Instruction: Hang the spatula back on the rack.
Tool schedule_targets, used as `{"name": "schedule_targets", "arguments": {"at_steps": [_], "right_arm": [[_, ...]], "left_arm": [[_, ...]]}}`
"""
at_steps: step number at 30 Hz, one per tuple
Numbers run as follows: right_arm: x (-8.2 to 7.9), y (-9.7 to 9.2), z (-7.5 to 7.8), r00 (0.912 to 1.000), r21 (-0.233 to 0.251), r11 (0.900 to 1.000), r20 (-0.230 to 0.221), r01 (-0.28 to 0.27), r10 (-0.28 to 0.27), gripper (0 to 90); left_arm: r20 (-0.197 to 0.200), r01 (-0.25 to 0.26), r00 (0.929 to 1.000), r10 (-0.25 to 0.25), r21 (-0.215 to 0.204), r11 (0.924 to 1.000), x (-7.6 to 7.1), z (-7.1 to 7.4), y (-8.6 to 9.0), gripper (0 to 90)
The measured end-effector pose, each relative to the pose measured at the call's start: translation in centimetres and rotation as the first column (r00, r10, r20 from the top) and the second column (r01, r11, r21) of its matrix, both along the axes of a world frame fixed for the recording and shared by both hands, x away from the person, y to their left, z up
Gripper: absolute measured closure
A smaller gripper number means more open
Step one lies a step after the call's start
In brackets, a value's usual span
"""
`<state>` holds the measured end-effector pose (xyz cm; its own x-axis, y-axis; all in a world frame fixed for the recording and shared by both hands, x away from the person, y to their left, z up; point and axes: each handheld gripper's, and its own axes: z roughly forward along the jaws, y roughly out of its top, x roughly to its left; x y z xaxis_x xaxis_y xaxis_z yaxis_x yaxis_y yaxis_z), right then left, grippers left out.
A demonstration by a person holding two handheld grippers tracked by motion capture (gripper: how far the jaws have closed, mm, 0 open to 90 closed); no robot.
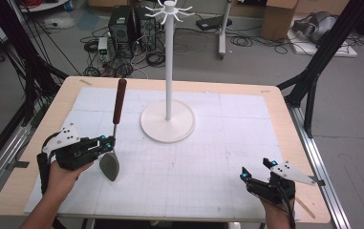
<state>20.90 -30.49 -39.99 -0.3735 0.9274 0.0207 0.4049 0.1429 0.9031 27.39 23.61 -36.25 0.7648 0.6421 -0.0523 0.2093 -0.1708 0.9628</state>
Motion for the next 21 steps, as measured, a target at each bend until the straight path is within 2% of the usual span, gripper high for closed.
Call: {"name": "schedule_targets", "arguments": {"at_steps": [6,12,16,19,21], "right_arm": [[0.4,0.5,0.6,0.9996,0.022,0.9995,0.019,-0.021,0.021,17.2],[1.0,1.8,2.5,0.9948,0.092,0.9928,0.073,-0.077,0.070,17.1],[1.9,3.5,4.1,0.9851,0.102,0.9851,0.117,-0.138,0.126,17.1],[2.9,5.4,5.6,0.9724,0.094,0.9747,0.137,-0.203,0.189,17.1],[3.5,6.6,6.6,0.9608,0.089,0.9650,0.152,-0.247,0.232,17.1]], "left_arm": [[0.024,-0.029,0.9993,0.029,0.004,0.9996,-0.5,0.7,-0.8,84.2],[0.058,-0.059,0.9966,0.059,0.001,0.9982,-1.2,1.5,-2.7,84.2],[0.063,-0.063,0.9960,0.063,-0.004,0.9980,-1.4,1.9,-4.3,84.2],[0.060,-0.062,0.9962,0.063,-0.017,0.9979,-1.3,1.8,-5.4,84.1],[0.056,-0.063,0.9964,0.064,-0.022,0.9978,-1.3,1.7,-6.1,84.1]]}}
